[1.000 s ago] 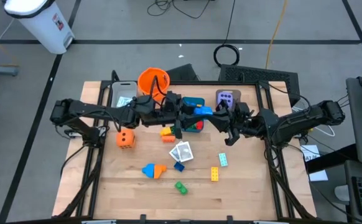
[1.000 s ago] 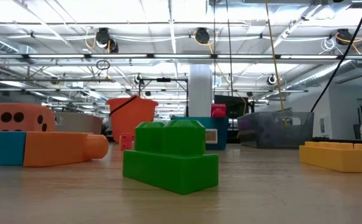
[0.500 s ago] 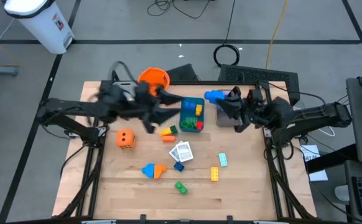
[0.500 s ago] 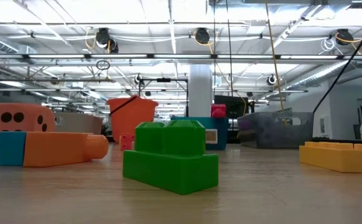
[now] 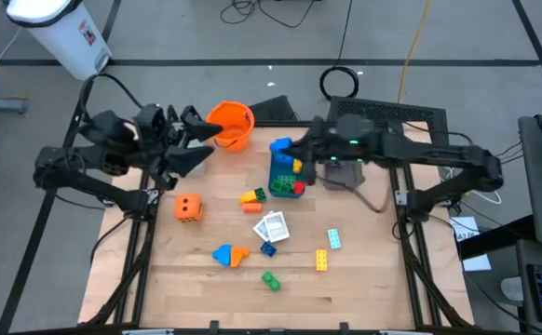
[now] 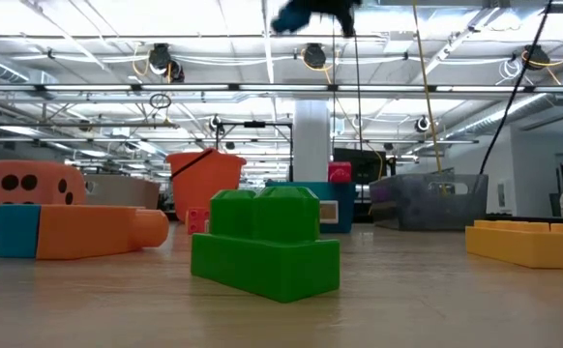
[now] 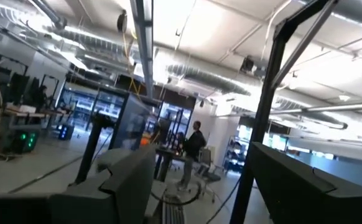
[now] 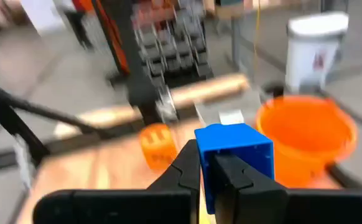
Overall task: Pick & Place Toys
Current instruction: Put the blue game piece into the blue bin
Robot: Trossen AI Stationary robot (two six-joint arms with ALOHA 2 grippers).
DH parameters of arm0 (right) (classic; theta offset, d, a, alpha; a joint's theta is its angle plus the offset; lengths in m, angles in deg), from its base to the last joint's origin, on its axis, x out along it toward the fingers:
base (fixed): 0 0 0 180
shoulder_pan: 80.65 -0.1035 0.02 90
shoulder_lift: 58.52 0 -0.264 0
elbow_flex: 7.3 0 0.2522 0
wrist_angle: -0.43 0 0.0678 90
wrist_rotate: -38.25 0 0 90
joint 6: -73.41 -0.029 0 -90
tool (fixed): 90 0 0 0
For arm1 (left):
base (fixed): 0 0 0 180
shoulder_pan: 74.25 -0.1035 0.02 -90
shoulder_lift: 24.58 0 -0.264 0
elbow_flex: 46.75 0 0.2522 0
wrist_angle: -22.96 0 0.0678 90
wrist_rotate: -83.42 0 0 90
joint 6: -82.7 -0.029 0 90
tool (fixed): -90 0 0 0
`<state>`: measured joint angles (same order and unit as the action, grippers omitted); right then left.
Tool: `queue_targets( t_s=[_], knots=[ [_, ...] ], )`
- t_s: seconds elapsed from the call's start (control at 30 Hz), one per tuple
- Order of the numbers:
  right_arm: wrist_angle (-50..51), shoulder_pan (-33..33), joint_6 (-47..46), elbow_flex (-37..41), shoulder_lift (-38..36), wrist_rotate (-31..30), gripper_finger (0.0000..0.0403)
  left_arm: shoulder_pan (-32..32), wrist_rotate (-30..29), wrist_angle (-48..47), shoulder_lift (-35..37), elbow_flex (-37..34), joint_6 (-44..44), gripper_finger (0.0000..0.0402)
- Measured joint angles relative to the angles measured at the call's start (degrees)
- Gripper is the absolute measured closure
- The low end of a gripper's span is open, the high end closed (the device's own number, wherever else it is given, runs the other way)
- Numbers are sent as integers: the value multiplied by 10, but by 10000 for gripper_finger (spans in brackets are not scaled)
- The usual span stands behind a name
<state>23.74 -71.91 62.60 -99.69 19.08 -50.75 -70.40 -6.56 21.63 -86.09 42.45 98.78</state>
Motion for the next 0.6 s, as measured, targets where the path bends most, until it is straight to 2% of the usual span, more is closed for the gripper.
queue_targets(
  t_s=[0.37, 0.6],
  knots=[
    [100, 53, 0, 0, 136, 4, 399, 24, 2, -113, 21, 0, 1, 130],
    [106, 66, -8, 9, 200, 6, 399, 28, 5, -162, 21, 0, -10, 130]
  ],
)
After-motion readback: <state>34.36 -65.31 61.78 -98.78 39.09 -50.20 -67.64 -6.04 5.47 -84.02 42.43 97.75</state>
